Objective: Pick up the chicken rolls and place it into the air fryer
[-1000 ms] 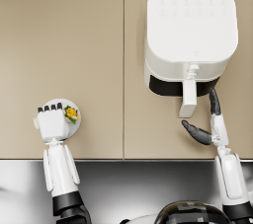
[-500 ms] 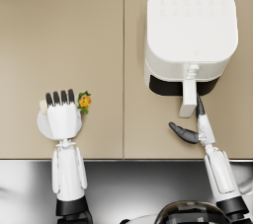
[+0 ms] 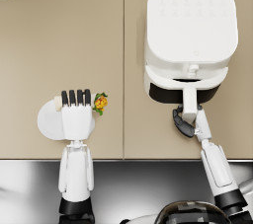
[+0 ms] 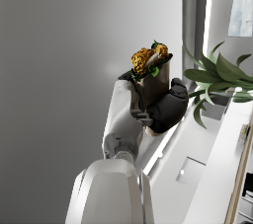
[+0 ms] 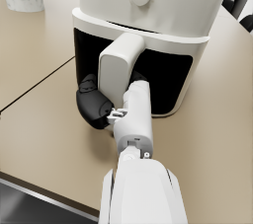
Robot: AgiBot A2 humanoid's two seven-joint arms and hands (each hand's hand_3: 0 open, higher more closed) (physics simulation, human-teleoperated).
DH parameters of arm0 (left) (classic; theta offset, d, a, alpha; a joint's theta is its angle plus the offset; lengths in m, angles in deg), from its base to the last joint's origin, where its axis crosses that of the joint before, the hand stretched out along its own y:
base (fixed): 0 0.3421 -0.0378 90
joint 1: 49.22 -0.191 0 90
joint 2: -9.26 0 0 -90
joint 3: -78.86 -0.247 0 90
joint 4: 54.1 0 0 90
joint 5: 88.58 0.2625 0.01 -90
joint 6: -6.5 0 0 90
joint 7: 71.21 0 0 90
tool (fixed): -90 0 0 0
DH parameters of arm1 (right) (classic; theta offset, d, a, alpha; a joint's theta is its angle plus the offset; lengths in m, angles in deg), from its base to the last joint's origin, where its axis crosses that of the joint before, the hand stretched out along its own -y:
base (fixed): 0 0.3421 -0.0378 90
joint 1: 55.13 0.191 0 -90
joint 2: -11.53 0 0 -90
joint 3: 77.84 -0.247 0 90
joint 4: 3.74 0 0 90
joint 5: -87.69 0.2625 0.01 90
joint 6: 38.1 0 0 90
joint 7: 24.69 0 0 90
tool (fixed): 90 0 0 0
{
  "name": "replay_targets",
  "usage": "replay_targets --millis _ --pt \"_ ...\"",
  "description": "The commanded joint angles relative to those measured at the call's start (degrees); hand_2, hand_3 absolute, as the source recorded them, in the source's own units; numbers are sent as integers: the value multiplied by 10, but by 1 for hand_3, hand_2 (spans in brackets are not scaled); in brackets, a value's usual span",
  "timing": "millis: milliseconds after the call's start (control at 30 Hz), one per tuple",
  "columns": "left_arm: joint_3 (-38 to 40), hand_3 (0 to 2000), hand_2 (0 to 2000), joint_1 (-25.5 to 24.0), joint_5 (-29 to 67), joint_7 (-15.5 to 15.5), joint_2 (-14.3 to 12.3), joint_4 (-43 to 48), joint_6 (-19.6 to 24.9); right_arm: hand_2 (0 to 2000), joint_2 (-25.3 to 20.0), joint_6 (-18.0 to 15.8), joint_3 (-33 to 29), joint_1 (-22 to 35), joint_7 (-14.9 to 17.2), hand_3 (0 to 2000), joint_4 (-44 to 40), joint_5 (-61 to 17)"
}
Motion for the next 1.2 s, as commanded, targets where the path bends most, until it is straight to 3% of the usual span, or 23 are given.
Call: replay_targets --millis 33,233,467,500,533,567,600,700,733,767,833,867,900,933,967,1000,1033,1067,1100,1133,1167,1200 --pt "-25 2000 2000 7 0 0 -2 33 0 2000 -4 3 89 18 0 2000 4 0" --pt "-78 2000 2000 15 0 0 -13 60 0 2000 106 38 190 -17 3 2000 144 -2" --pt "-153 2000 2000 52 0 -1 -50 66 3 2000 243 38 301 -19 -2 2000 308 0" --pt "-163 2000 2000 57 0 -1 -57 65 3 2000 206 38 233 -83 -4 2000 328 0" --pt "-170 2000 2000 64 0 -1 -65 61 3 2000 216 28 240 -88 -5 2000 343 0" --pt "-179 2000 2000 72 0 -1 -74 60 3 2000 259 9 303 -49 -9 2000 362 1" --pt "-184 2000 2000 77 0 -1 -81 59 3 2000 234 11 264 -93 -12 2000 374 1" --pt "-206 2000 2000 104 0 -1 -111 50 4 2000 253 -38 301 -97 -15 2000 405 1" --pt "-213 2000 2000 110 0 -1 -118 47 4 2000 209 -44 240 -158 -16 2000 410 2" --pt "-220 2000 2000 116 0 -1 -125 44 3 2000 397 -50 241 -107 -13 2000 349 1" --pt "-241 2000 2000 130 0 -1 -144 34 3 2000 399 -56 227 -133 -10 2000 364 1" --pt "-251 2000 2000 138 0 -1 -153 29 3 2000 247 -58 303 -121 -9 2000 424 1" --pt "-261 2000 2000 143 0 -1 -159 21 3 2000 408 -55 234 -134 -10 2000 371 1" --pt "-270 2000 2000 148 0 -1 -178 7 3 2000 418 -51 244 -130 -11 2000 376 1" --pt "-415 2000 2000 248 0 -1 -51 -9 3 2000 425 -48 252 -127 -11 2000 380 2" --pt "-329 2000 2000 185 -1 -1 -170 -27 4 2000 432 -45 258 -125 -11 2000 384 2" --pt "-339 2000 2000 203 0 -1 -188 -56 5 2000 436 -43 263 -123 -11 2000 387 2" --pt "-515 2000 2000 338 0 0 -59 -80 7 2000 439 -41 266 -122 -10 2000 389 2" --pt "-390 2000 2000 255 -1 0 -176 -110 9 2000 441 -39 268 -121 -10 2000 391 2" --pt "-397 2000 2000 266 0 0 -182 -125 8 2000 209 -39 278 -150 -10 2000 436 2" --pt "-399 1673 639 267 0 0 -185 -131 8 2000 440 -38 264 -128 -9 2000 394 2" --pt "-397 1347 0 260 0 0 -179 -126 0 2000 209 -39 273 -151 -7 2000 437 1"
